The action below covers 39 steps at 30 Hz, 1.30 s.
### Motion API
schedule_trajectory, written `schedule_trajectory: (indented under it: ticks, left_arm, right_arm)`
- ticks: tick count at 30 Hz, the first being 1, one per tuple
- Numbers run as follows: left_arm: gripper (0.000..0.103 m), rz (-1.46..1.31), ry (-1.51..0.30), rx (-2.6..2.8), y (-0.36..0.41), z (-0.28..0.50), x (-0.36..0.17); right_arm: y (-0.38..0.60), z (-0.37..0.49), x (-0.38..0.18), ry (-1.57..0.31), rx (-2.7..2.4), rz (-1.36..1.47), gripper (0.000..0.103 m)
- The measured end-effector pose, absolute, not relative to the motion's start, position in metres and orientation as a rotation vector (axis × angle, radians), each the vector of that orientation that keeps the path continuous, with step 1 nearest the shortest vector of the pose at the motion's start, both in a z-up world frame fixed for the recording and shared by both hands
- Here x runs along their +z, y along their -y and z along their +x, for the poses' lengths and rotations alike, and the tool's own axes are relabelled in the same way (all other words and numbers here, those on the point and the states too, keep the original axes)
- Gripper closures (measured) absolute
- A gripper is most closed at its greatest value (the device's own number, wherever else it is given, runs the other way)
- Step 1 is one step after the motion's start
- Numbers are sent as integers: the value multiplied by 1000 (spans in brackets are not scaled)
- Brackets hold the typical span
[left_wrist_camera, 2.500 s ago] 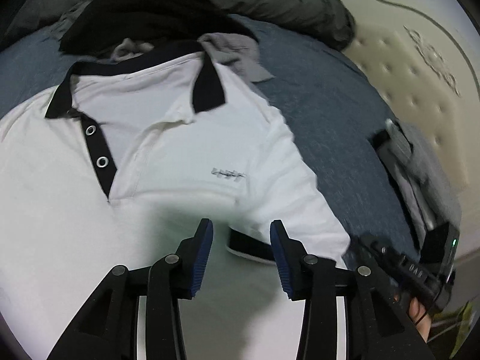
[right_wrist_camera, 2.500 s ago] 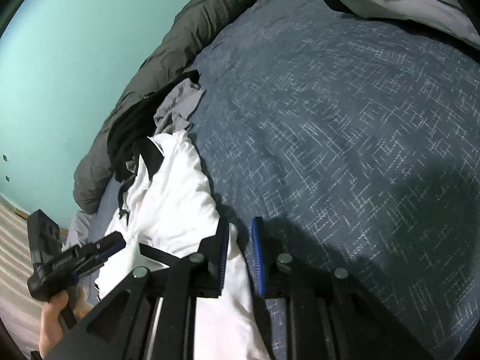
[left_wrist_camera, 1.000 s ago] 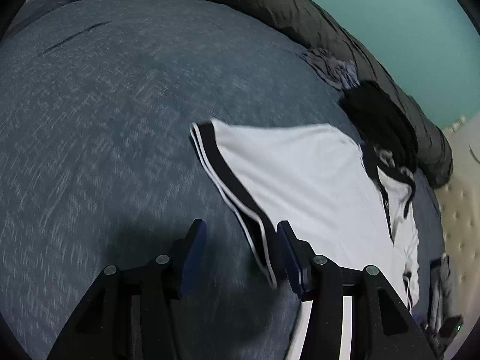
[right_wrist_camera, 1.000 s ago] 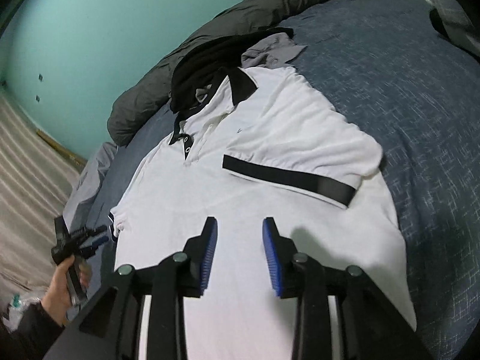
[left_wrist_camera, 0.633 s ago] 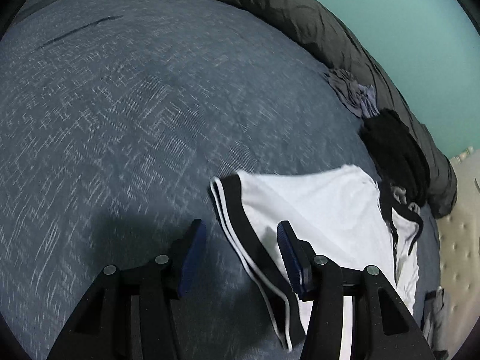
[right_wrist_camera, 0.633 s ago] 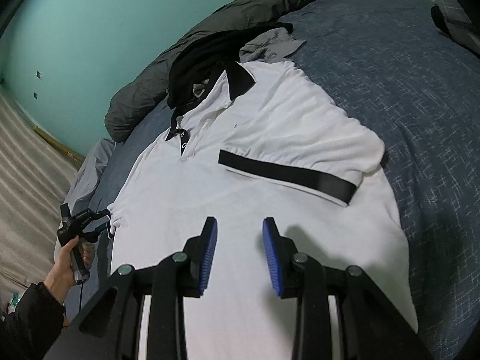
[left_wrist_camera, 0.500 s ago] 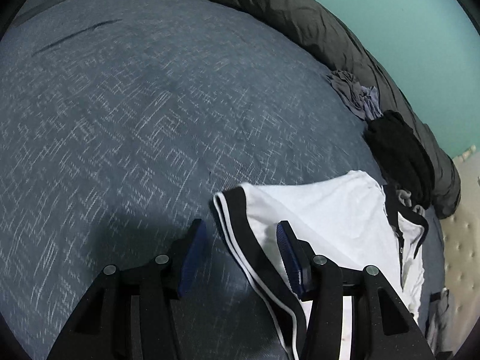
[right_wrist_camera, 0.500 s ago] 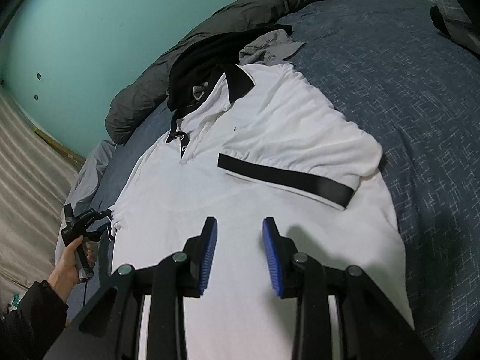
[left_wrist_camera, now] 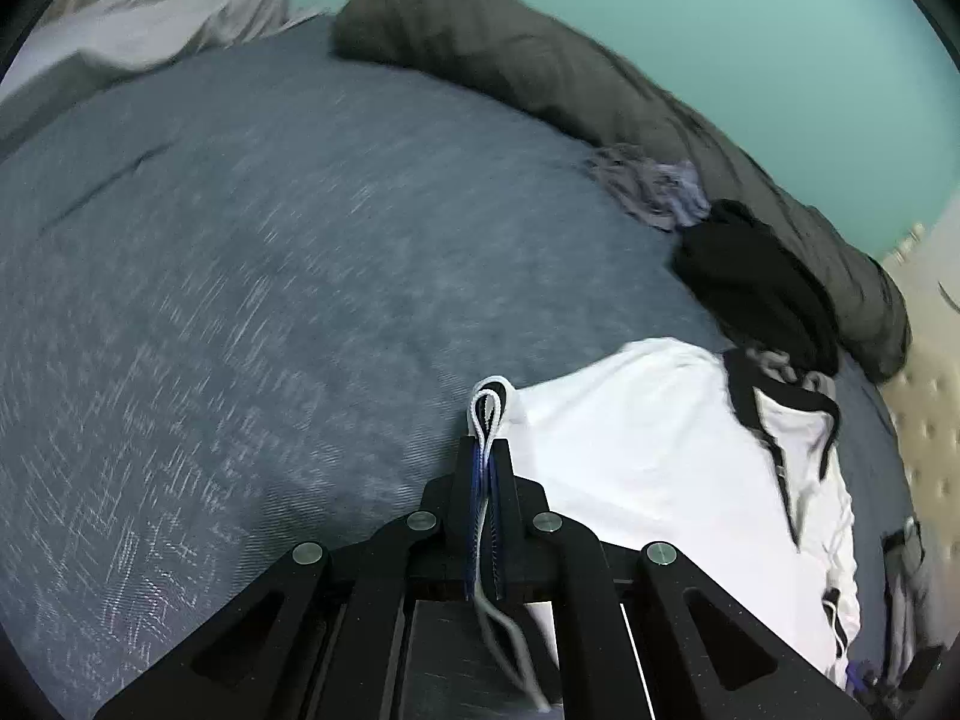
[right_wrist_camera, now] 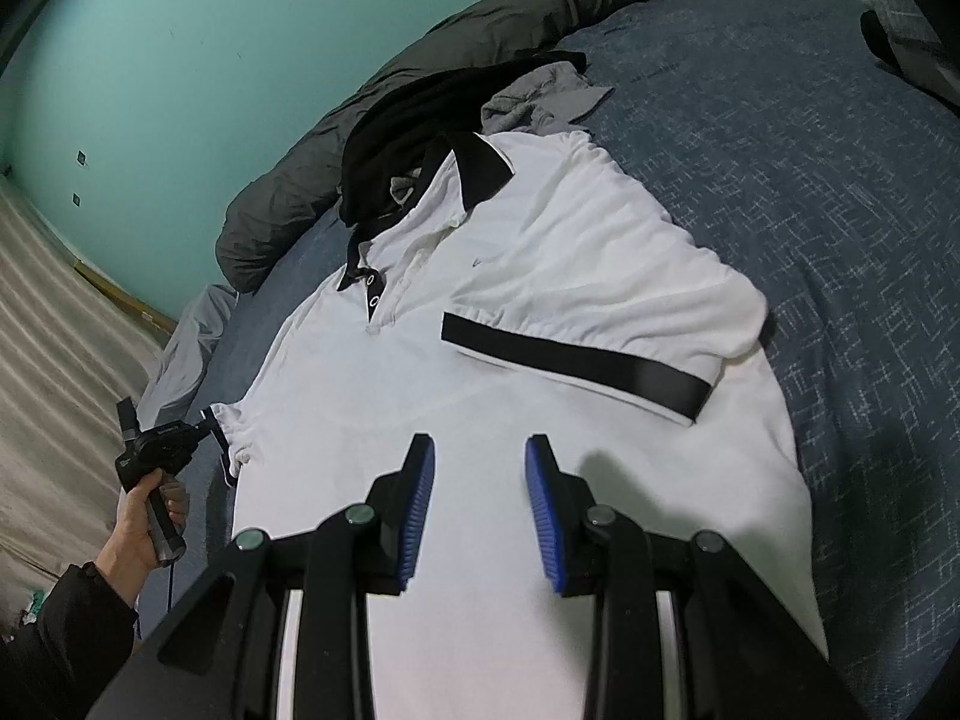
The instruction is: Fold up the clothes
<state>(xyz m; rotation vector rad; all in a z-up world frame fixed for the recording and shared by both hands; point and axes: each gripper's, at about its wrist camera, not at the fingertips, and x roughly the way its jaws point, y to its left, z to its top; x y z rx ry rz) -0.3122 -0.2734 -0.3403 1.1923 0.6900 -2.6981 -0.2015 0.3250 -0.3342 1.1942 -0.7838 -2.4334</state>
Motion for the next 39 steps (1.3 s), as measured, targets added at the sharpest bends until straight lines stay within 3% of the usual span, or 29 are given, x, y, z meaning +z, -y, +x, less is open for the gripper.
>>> schedule_trajectory:
  ticks: [9,15,21,25,27,28,39]
  left_arm:
    - [100,1202,-465,-2923,189,-315,-286]
    - [100,1336,-286,-3033,110,-320,-282]
    - [99,1397,-312,-3017,99,-308,-296]
    - [86,1419,-346,-3000,98,-298,-304]
    - [63,1430,-363,-2992,97,-293,-309]
    - [59,1435,-372,-2987,97,-291,-311]
    - [58,1266,-494,-2910,163,-251,-344]
  right_arm:
    - [-333,-202,-330,831,-2432,1184,72]
    - [-338,-202,-329,855,-2426,1187,72]
    - [-334,-202,-329,850,-2407,1190,72]
    - [-334,-203,-329,848,-2403,1188,72]
    - [-334,-203,-329,848,-2406,1190,72]
    - [-334,-203,-330,849,-2406,1192,72]
    - [-315,-199,-328,767,-2402,1206,72]
